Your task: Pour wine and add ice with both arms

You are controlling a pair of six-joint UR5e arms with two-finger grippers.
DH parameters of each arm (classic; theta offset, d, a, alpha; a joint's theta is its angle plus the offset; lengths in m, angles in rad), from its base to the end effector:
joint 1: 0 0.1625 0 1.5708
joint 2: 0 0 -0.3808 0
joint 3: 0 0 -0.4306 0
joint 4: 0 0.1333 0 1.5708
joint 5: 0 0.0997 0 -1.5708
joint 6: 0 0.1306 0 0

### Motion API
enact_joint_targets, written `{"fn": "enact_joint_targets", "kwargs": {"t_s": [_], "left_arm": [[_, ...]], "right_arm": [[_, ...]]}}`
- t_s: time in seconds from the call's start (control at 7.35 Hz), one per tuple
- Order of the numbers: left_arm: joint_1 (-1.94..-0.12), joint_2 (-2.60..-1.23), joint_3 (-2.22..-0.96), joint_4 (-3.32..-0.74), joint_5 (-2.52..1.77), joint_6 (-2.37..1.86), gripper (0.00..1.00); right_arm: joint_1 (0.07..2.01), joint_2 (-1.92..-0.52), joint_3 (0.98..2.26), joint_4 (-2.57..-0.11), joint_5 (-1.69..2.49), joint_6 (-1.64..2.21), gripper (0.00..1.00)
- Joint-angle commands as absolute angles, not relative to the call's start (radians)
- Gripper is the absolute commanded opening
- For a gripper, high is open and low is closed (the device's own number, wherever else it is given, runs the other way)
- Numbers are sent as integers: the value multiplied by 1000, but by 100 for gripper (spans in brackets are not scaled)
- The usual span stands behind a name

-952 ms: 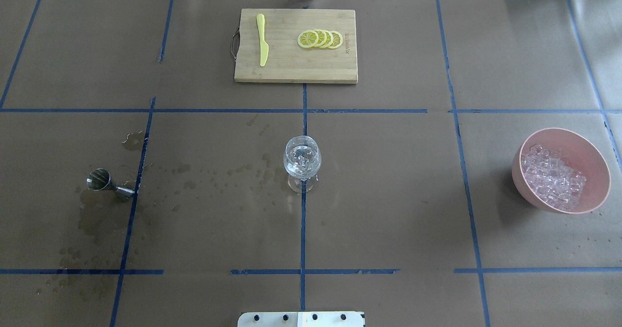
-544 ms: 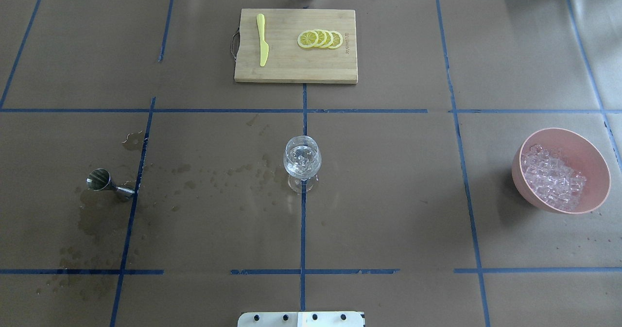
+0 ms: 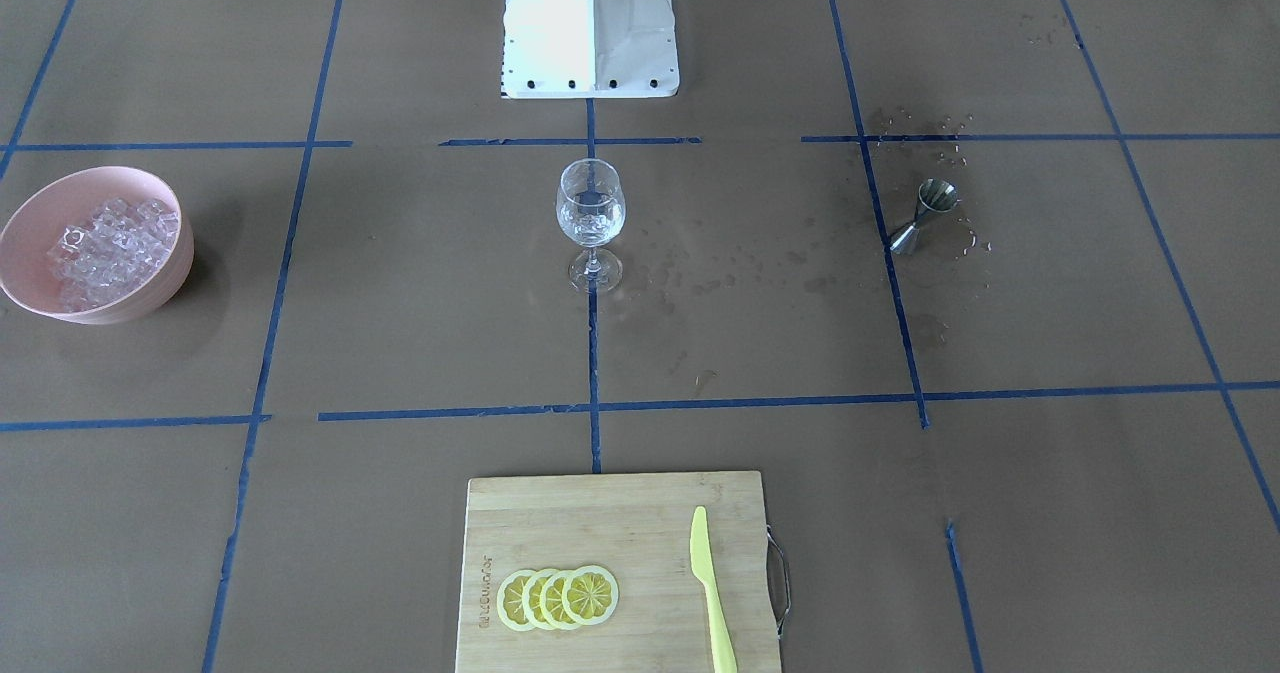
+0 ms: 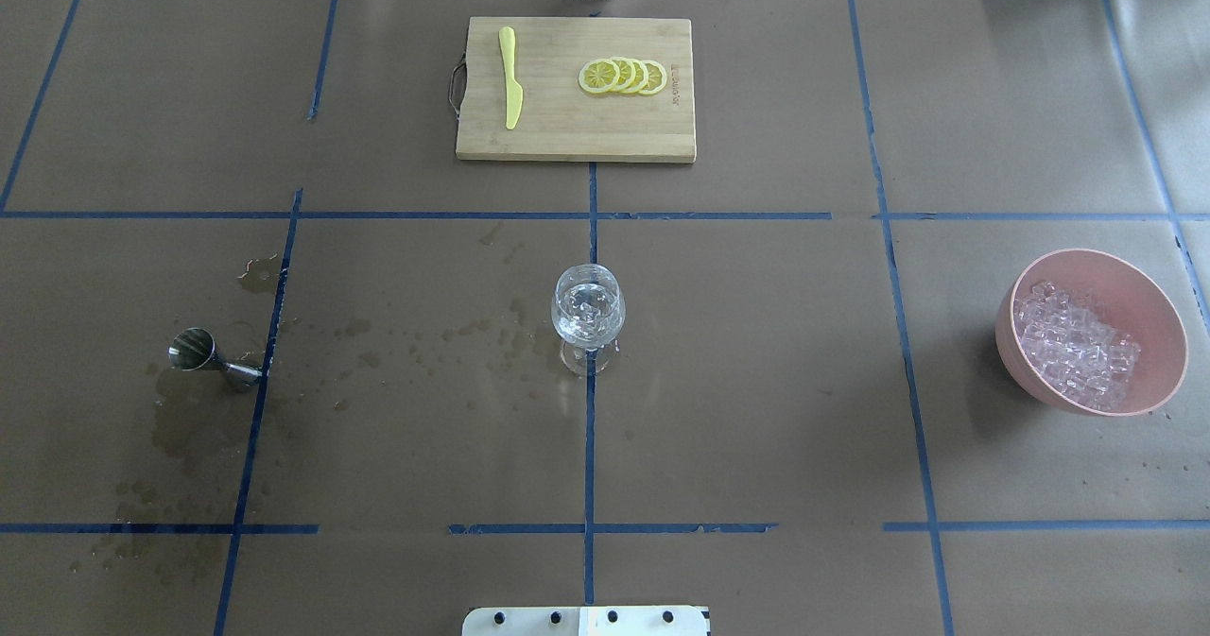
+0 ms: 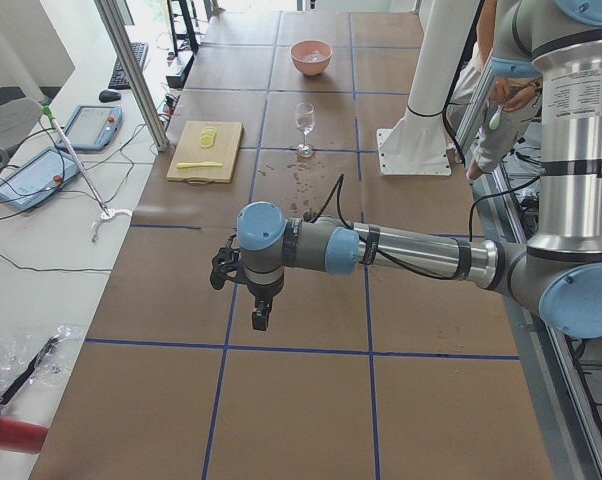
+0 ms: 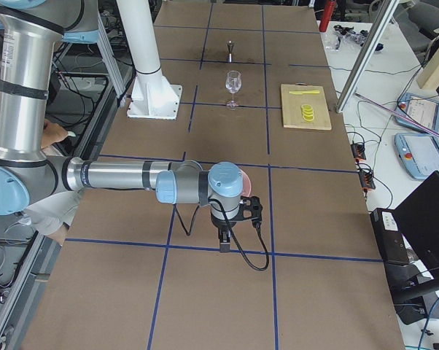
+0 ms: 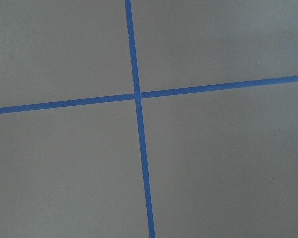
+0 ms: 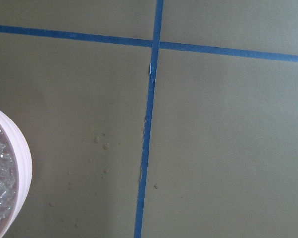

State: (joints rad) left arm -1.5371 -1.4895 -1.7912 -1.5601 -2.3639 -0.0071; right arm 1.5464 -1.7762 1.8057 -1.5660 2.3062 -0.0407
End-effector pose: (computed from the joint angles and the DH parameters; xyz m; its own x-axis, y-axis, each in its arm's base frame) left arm -0.0232 -0.5072 0.5604 0.6984 0.1078 -0.7076 -0.0285 0.9920 0.1230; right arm 0.0346 -0.4567 0.6160 0.7392 -0.0817 0.6685 0.0545 0.9966 0.0615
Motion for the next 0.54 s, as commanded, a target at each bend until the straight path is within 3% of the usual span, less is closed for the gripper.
{"fn": "enact_joint_targets", "kwargs": {"t_s": [0.0, 0.41], "left_arm": [[-1537, -1489, -1789, -1560, -2364, -6, 100], [-1537, -1490, -1787, -1577, -2364, -6, 100]], "right_arm": [[1548, -1775, 1801, -1566, 2307, -41, 100], [1548, -1776, 1798, -1566, 2307, -41, 100]]}}
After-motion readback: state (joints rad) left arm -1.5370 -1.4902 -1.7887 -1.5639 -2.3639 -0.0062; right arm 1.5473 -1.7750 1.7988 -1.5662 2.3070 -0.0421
